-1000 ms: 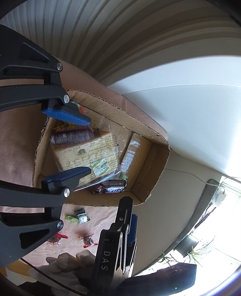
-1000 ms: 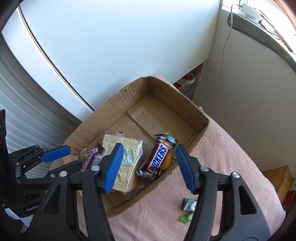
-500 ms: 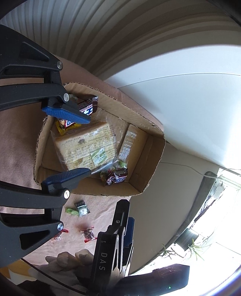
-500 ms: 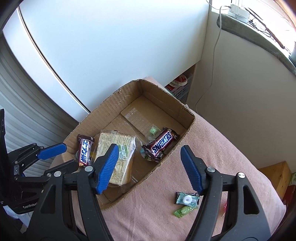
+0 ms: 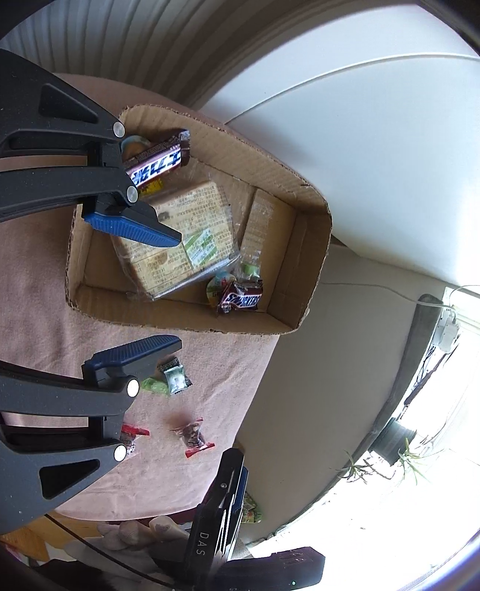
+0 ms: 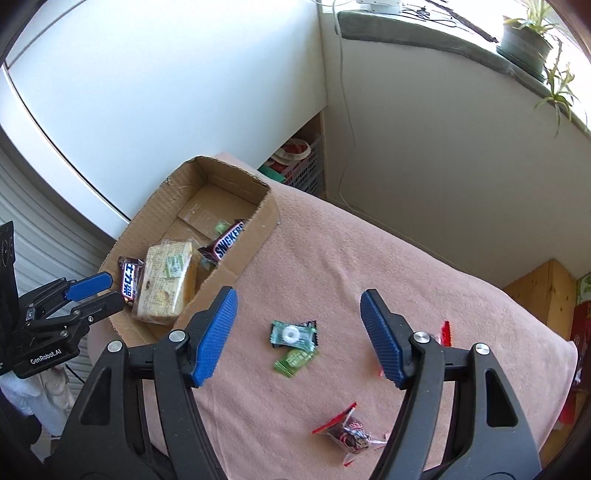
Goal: Organize snacks
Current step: 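Move both grippers back over the remaining candies on the table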
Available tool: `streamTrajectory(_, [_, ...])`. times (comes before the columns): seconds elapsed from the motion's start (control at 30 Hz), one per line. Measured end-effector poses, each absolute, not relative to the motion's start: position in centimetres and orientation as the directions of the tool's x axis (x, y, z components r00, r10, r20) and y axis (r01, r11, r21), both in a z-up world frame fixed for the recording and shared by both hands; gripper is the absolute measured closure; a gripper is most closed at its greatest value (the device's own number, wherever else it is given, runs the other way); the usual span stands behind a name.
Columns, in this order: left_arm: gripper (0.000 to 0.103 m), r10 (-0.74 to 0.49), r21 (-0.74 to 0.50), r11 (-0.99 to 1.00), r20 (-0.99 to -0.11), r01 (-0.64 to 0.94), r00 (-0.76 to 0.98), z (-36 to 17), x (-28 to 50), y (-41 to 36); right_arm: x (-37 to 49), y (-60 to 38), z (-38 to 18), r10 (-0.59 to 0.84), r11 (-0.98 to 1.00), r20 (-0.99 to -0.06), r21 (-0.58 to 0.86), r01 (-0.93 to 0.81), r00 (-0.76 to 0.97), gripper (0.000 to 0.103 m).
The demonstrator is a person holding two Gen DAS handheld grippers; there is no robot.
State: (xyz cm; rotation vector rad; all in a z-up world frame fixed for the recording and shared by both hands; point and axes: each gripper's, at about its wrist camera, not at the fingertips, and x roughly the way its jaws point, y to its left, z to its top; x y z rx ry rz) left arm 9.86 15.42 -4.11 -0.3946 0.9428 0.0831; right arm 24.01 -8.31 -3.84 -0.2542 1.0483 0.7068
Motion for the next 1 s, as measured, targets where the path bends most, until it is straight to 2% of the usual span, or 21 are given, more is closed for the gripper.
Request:
streamTrajectory(0.57, [0.055, -0.259, -0.327, 0.944, -0.82, -0.045, 0.51, -5.7, 13.3, 7.5, 23.5, -23.2, -8.6, 0.255, 0.906, -0.918, 0.116, -0.406, 0.306, 0.031])
streamTrajectory(0.83, [0.055, -0.264, -0.274, 0.961, -0.851, 0.045, 0.454, -7.1, 16.0, 4.3, 21.7, -25.9, -12.6, 0.203, 0.916, -0.948, 0.096, -0.389, 0.244, 0.031])
streamTrajectory(1.0, [0.063, -0.254, -0.234, 0.967, -0.872, 0.1, 0.418, -8.2, 18.4, 2.6, 21.0, -26.1, -14.1, 0.21, 0.913, -0.953, 0.11, -0.394, 0.22, 0.031])
